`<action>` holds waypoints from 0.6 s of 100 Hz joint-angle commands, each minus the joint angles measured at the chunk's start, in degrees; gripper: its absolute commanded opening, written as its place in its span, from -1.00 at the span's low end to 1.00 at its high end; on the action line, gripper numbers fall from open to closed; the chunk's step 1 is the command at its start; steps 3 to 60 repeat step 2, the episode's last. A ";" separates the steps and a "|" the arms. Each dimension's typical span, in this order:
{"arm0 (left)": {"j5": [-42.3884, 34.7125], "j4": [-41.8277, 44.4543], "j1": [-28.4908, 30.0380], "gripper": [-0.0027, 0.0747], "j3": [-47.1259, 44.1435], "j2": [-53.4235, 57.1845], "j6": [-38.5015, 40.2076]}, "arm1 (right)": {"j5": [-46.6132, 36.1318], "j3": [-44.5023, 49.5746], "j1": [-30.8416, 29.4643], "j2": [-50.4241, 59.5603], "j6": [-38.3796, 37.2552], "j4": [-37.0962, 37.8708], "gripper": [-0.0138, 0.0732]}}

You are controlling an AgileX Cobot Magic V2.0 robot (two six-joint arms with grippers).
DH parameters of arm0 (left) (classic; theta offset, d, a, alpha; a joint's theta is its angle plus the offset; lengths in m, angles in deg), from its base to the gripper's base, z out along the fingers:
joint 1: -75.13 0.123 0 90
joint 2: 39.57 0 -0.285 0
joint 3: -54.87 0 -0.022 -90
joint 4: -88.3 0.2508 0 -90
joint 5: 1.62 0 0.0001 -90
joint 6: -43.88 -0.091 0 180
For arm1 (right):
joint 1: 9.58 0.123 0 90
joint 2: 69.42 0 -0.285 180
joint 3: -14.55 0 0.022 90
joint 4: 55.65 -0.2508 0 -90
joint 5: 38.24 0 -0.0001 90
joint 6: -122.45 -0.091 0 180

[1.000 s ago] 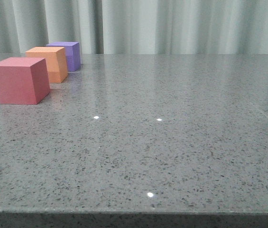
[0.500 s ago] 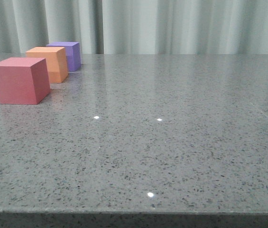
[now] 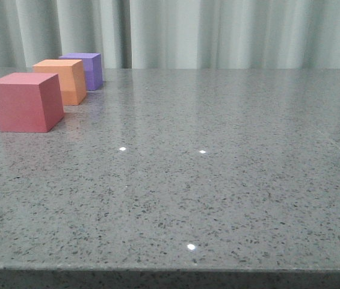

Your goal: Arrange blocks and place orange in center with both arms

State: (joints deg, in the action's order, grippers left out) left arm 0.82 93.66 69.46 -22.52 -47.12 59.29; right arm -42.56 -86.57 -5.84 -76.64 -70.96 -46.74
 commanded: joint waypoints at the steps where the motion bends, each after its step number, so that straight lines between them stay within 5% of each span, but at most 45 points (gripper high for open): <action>1: -4.54 -0.38 0.07 -0.98 -2.41 2.08 0.00 | -5.07 -1.11 -0.12 1.14 0.26 0.09 -0.84; 60: -4.54 -0.38 0.07 -0.98 -2.41 2.08 0.00 | -5.07 -1.11 -0.12 1.14 0.26 0.09 -0.84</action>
